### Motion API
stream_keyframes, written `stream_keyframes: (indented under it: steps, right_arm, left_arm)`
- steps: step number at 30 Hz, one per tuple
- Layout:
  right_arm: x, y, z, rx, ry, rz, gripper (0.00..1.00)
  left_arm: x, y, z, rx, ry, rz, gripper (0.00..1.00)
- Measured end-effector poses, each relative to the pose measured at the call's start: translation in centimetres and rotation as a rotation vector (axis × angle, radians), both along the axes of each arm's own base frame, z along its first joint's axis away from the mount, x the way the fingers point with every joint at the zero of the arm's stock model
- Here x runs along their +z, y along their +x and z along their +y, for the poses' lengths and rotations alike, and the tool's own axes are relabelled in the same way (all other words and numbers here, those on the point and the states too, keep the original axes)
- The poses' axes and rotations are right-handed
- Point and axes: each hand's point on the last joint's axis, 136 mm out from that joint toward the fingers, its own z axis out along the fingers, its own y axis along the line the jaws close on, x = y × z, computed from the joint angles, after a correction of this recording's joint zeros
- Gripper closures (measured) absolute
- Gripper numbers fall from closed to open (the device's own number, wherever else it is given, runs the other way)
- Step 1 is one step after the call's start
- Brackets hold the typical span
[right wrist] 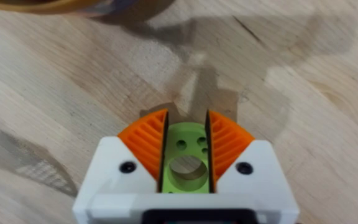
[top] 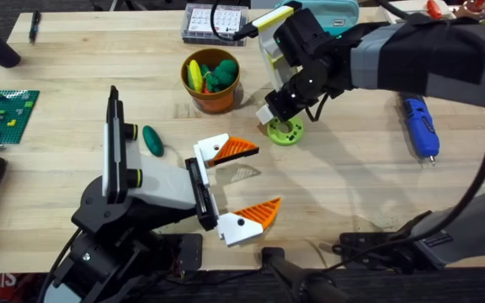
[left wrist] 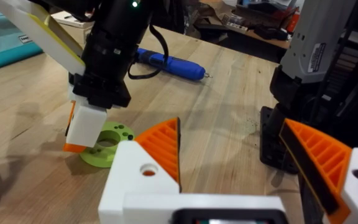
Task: Pick up the gripper from the table and insert it into the empty holder that is missing its gripper. Then pick up a screw, insert it into the mounting hole, and use the screwdriver to tighten it. Finally, clean up the table by picking up the vegetable and placing it into the bucket.
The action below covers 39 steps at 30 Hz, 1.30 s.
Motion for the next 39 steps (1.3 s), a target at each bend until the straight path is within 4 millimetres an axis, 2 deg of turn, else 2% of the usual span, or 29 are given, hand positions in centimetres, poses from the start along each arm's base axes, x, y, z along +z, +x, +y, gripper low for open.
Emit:
stream_keyframes:
  steps: [7, 11, 15, 19, 23, 26, 35, 39]
  right_arm:
    - [-0.3, -0.4, -0.4, -0.014, -0.011, 0.025, 0.643]
    - [0.3, 0.1, -0.7, -0.041, 0.001, 0.017, 0.643]
    - [1.9, 0.6, -1.3, -0.076, 0.022, -0.010, 0.643]
    - [5.0, 0.3, -1.7, -0.088, 0.054, -0.062, 0.643]
    - [8.9, -1.0, -2.7, -0.096, 0.075, -0.117, 0.643]
    - [11.1, -2.4, -4.0, -0.119, 0.066, -0.138, 0.643]
    - [14.0, -6.1, -6.7, -0.223, 0.081, -0.135, 0.643]
    - [14.8, -8.6, -8.3, -0.269, 0.108, -0.154, 0.643]
  left_arm:
    - [0.1, 0.0, 0.0, 0.000, -0.002, -0.002, 0.016]
    - [0.1, 0.1, 0.0, 0.003, -0.002, -0.002, 0.016]
    - [0.1, 0.1, 0.0, 0.003, -0.002, -0.003, 0.016]
    - [0.1, 0.1, 0.0, 0.003, -0.002, -0.002, 0.016]
    - [0.1, 0.1, 0.0, 0.004, -0.002, -0.002, 0.016]
    - [0.1, 0.1, 0.0, 0.005, -0.002, -0.002, 0.016]
    - [0.1, 0.3, 0.1, 0.015, -0.001, -0.003, 0.016]
    - [0.1, 0.4, 0.1, 0.025, -0.001, -0.004, 0.016]
